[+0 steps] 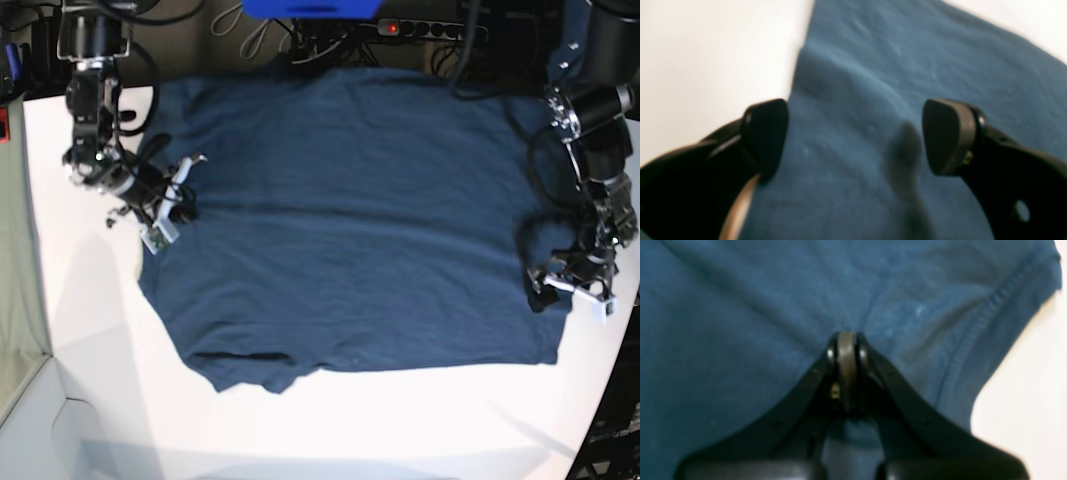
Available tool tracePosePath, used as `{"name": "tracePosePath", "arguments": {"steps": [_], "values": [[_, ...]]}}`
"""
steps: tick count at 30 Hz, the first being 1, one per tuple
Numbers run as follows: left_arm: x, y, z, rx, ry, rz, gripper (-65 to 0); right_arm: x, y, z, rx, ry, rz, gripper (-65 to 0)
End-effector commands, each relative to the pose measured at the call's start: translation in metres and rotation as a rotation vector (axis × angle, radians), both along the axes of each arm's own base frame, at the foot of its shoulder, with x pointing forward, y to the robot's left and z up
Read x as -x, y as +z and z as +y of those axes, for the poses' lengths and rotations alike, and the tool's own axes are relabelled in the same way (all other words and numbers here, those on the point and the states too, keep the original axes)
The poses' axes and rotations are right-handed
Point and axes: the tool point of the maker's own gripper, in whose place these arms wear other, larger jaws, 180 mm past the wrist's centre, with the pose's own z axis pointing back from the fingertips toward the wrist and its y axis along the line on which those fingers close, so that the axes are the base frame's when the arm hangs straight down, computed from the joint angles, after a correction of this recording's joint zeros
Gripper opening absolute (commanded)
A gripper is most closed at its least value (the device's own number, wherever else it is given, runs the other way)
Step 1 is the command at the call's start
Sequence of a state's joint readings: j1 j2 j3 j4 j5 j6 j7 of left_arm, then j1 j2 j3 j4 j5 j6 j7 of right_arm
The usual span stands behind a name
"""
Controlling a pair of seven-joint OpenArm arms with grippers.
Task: Layout the t-shirt on the table in an organized manner, then fold the t-shirt properly
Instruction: 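Pull the shirt with both grippers toward the robot to flatten it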
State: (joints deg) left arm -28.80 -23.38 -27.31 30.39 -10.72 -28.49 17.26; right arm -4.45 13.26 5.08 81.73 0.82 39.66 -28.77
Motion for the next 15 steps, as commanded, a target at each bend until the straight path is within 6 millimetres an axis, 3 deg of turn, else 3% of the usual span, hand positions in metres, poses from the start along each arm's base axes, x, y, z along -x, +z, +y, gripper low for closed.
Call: {"name": "tracePosePath", "arguments": {"steps": [1, 3, 6, 11, 15], "values": [[-0.020, 0.044, 0.018, -0.039, 0.006, -0.093, -3.2, 0.021, -0.014, -0.014, 0.110, 0.017, 0.093, -65.0], [-0.021, 0.055, 0.017, -0.070, -0.024, -0.068, -3.2, 0.015, 0.000, -0.009, 0.112, 0.020, 0.044, -65.0], [0.003, 0.058, 0.020, -0.084, -0.034, -0.023, -3.2, -0.002, 0.029, -0.012, 0.095, -0.032, -0.049, -65.0], [0.068, 0.046, 0.019, -0.071, 0.001, 0.057, -3.2, -0.037, 0.058, -0.006, 0.060, -0.068, -0.148, -65.0], [0.123, 0.018, 0.002, -0.072, 0.009, 0.123, -3.2, -0.044, 0.064, 0.011, 0.016, -0.071, -0.169, -65.0]]}}
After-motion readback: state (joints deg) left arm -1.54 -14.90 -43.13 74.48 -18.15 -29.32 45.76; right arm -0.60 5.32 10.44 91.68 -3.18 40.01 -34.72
